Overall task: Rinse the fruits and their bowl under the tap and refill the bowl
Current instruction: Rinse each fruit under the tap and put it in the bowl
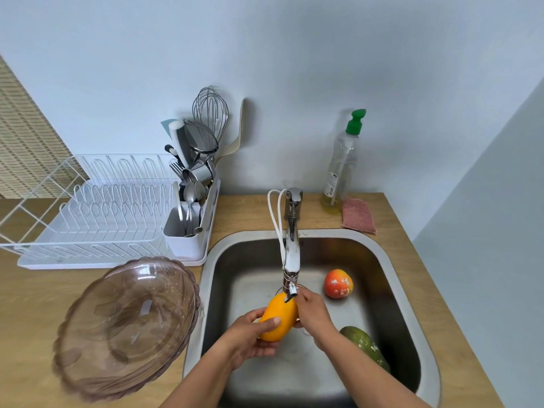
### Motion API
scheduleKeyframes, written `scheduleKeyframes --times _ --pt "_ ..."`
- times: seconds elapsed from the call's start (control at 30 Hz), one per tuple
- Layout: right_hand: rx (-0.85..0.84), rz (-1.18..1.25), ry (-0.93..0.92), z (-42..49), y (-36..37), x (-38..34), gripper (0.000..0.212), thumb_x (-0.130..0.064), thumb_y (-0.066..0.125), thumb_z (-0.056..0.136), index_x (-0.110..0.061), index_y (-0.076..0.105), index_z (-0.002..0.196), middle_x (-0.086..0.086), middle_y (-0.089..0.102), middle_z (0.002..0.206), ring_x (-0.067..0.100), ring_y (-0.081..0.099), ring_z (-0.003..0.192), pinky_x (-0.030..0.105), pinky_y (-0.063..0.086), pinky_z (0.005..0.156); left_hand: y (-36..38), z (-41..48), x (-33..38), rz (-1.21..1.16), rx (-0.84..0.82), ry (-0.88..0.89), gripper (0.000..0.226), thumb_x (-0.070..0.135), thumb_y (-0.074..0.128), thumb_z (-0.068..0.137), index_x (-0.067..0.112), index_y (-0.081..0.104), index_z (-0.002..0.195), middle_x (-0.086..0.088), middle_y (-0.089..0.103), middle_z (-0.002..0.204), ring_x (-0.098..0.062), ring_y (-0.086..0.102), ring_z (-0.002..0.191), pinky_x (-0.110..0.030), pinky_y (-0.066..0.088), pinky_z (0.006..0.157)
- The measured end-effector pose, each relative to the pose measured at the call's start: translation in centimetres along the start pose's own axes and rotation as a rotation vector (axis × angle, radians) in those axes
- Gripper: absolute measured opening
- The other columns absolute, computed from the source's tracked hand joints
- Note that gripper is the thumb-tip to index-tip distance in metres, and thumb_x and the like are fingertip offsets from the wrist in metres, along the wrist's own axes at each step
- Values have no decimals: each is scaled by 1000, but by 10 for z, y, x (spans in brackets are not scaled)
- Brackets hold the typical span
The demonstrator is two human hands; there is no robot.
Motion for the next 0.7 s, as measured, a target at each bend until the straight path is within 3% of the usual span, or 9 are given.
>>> scheduleKeyframes --times 0.07,0.17,0.23,0.33,0.4,0.5,0.57,0.6,0.7 --pt "-34 29 -39 0 2 3 35 -20 44 103 -24 58 134 4 58 131 24 60 108 21 53 60 -1 -2 -3 -60 11 -44 56 44 70 86 11 55 129 -23 72 113 -27 74 81 -32 58 60" --pt "-116 36 -75 -2 8 10 50 -24 65 92 -25 52 140 1 54 136 21 57 117 18 54 65 0 0 -6 -29 50 -119 65 62 48 94 4 61 120 -16 76 107 -12 63 59 -20 43 46" --pt "-109 56 -81 -2 7 8 48 -24 70 88 -26 57 135 3 57 133 20 60 110 18 54 62 2 0 -5 -32 38 -137 69 66 43 93 4 63 116 -14 77 108 -10 55 56 -19 37 44" --pt "13 143 -43 -3 -8 -3 21 -19 58 96 -29 68 111 7 64 123 19 61 96 24 53 57 7 0 -7 -84 -8 -154 67 63 43 95 3 59 120 -16 75 112 -13 56 59 -21 41 47" --pt "19 160 -17 -3 -12 -3 19 -21 55 99 -31 67 110 6 65 123 19 62 98 27 54 60 10 0 -8 -120 -36 -159 67 58 51 93 1 55 126 -18 75 108 -17 60 61 -24 47 48" --pt "-139 152 -31 -6 -1 -1 46 -27 72 85 -34 58 129 1 59 131 17 62 106 23 55 63 13 -1 -4 -161 -61 -126 79 48 72 75 -7 52 128 -23 65 100 -26 67 68 -35 57 57" --pt "-208 116 -22 -6 5 5 75 -35 83 69 -36 52 137 0 57 133 19 61 114 25 58 69 16 -4 -1 -160 -107 -106 75 41 75 73 -7 54 126 -26 64 109 -32 71 80 -42 61 67" --pt "-203 113 -16 -5 5 5 78 -35 83 68 -35 51 139 0 57 134 20 60 118 27 58 75 18 -6 0 -155 -135 -106 70 39 75 75 -6 56 126 -25 65 113 -34 72 86 -45 61 71" --pt "-116 152 -16 -3 -2 -2 47 -19 68 89 -22 59 134 2 66 126 19 63 115 21 54 78 21 -10 -1 -97 -177 -110 66 37 75 77 0 58 128 -21 72 111 -32 72 96 -46 59 83"
Point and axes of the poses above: each hand's wrist, its own z-axis towards the middle knuckle, its own y-axis out of the palm, x = y × z, the point moved 7 cm from there along z, towards the middle knuckle
